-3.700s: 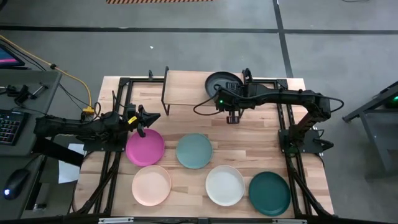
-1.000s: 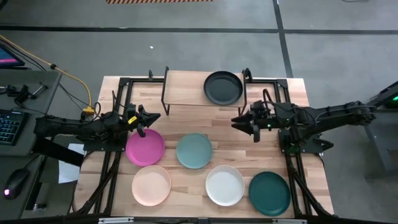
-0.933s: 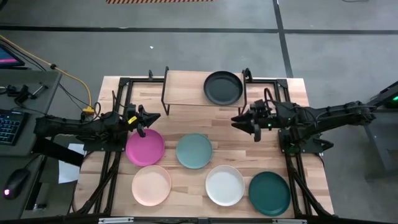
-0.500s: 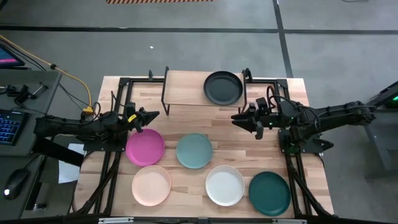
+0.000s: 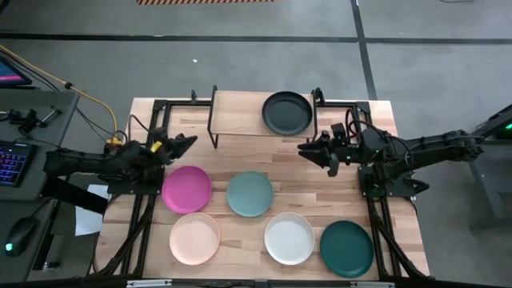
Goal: Place and stack plates onto a shelf
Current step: Stack the pink plate on top of the black plate on the shelf
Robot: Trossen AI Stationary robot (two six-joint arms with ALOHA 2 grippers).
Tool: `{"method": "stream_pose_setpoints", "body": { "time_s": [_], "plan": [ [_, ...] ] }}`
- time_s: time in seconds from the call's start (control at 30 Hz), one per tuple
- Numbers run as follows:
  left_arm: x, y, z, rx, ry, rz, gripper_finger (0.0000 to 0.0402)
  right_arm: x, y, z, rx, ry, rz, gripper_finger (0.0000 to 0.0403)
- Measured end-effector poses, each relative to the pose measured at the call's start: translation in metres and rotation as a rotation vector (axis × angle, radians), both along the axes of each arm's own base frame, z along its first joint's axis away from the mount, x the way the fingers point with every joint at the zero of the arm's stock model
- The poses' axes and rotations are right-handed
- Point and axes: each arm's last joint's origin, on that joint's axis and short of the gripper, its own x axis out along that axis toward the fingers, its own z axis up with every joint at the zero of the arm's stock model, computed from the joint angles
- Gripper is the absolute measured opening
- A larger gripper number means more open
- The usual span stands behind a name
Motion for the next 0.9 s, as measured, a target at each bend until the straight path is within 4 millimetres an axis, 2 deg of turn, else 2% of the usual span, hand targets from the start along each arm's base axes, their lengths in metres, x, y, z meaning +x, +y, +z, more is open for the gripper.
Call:
{"method": "stream_pose_setpoints", "body": {
  "time_s": [0.17, 0.33, 0.53, 0.7, 0.8, 0.9],
  "plan": [
    [0.001, -0.001, 0.034, 0.086, -0.001, 0.002, 0.0039, 0.000, 0.000, 0.000, 0.021, -0.001, -0.007, 0.0145],
    [0.008, -0.002, 0.068, 0.211, 0.145, 0.004, 0.0104, 0.000, 0.000, 0.000, 0.045, -0.002, -0.007, 0.0145],
    [0.018, -0.004, 0.098, 0.292, 0.314, -0.088, 0.0170, 0.000, 0.000, 0.000, 0.038, -0.002, 0.003, 0.0145],
    [0.034, -0.012, 0.111, 0.336, 0.410, -0.290, 0.0196, 0.000, 0.000, 0.000, 0.036, -0.001, 0.014, 0.0145],
    [0.049, -0.022, 0.109, 0.339, 0.527, -0.408, 0.0197, 0.000, 0.001, 0.000, 0.036, 0.000, 0.028, 0.0145],
    [0.064, -0.037, 0.099, 0.337, 0.722, -0.517, 0.0197, 0.000, 0.002, 0.000, 0.034, 0.004, 0.064, 0.0145]
  ]
}}
